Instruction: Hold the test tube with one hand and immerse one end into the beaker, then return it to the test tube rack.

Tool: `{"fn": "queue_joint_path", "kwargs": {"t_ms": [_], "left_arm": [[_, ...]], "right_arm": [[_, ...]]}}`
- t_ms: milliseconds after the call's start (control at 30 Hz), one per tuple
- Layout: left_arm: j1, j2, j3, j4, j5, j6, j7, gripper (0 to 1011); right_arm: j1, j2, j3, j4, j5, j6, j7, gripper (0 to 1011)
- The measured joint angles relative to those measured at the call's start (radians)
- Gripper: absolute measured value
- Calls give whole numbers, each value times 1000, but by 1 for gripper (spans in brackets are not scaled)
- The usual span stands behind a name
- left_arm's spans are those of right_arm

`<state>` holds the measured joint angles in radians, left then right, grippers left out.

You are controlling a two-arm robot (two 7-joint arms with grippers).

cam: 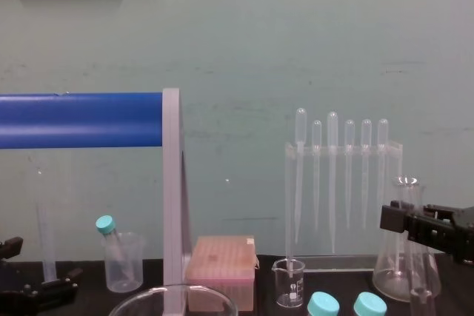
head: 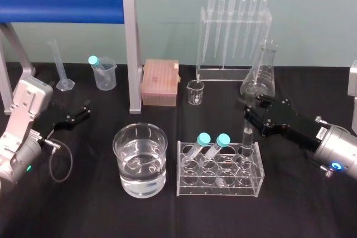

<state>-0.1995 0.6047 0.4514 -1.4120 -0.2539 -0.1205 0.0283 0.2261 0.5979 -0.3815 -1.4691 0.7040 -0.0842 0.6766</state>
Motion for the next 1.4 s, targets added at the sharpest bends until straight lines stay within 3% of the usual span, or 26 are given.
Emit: {"fn": "queue_joint_path", "kwargs": {"t_ms": [267, 433, 667, 1067, 1400], "left_arm": [[0, 0, 0, 0, 0, 0, 0, 1000], [0, 0, 0, 0, 0, 0, 0, 1000], [0, 0, 0, 0, 0, 0, 0, 1000], [0, 0, 0, 0, 0, 0, 0, 1000], [0, 0, 0, 0, 0, 0, 0, 1000]], "right_arm": [[0, 0, 0, -1, 1, 0, 0, 231], [0, 0, 1, -1, 1, 0, -1, 347], [0, 0, 1, -2, 1, 0, -1, 615], [0, 0, 1, -2, 2, 0, -1, 963], [5, -2, 12, -14, -6, -17, -12, 1000]]}}
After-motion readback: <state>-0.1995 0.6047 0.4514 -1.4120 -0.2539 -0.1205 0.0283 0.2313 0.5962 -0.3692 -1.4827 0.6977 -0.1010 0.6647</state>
